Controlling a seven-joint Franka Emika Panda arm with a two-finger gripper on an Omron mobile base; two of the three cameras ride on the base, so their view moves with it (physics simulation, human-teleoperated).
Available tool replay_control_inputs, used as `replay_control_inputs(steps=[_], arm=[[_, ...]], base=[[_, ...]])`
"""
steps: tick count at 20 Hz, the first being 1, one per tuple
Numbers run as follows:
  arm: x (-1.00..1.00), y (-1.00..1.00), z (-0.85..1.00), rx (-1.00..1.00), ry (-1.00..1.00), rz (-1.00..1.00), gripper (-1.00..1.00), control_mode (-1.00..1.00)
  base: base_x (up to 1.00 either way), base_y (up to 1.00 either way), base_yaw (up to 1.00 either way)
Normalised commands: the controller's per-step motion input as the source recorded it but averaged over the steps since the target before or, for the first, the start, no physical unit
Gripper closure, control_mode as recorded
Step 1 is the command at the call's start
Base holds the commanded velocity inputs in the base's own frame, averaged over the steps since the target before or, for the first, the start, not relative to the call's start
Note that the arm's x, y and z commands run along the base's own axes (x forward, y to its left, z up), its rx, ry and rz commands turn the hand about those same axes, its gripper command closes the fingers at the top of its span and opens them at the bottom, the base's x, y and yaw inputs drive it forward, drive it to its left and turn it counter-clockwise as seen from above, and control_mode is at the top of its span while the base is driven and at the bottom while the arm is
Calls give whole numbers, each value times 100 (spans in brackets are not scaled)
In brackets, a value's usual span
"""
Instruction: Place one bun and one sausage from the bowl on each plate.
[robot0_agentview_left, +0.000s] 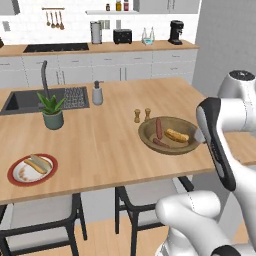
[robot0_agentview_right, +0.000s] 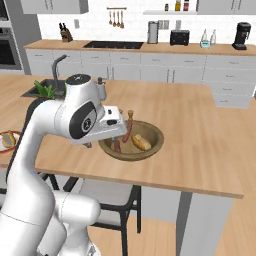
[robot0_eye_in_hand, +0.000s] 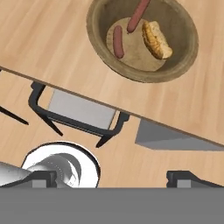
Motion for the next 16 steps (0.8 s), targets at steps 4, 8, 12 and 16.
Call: replay_control_inputs(steps=[4, 8, 12, 16], arm=[[80, -7, -23, 0, 12, 2, -100, -100], [48, 3, -53, -3, -1, 1, -100, -100], [40, 1, -63, 0, -3, 0, -100, -100], [22, 1, -23, 0, 0, 0, -100, -100]], base=[[0, 0, 0], [0, 0, 0], [0, 0, 0], [0, 0, 0]])
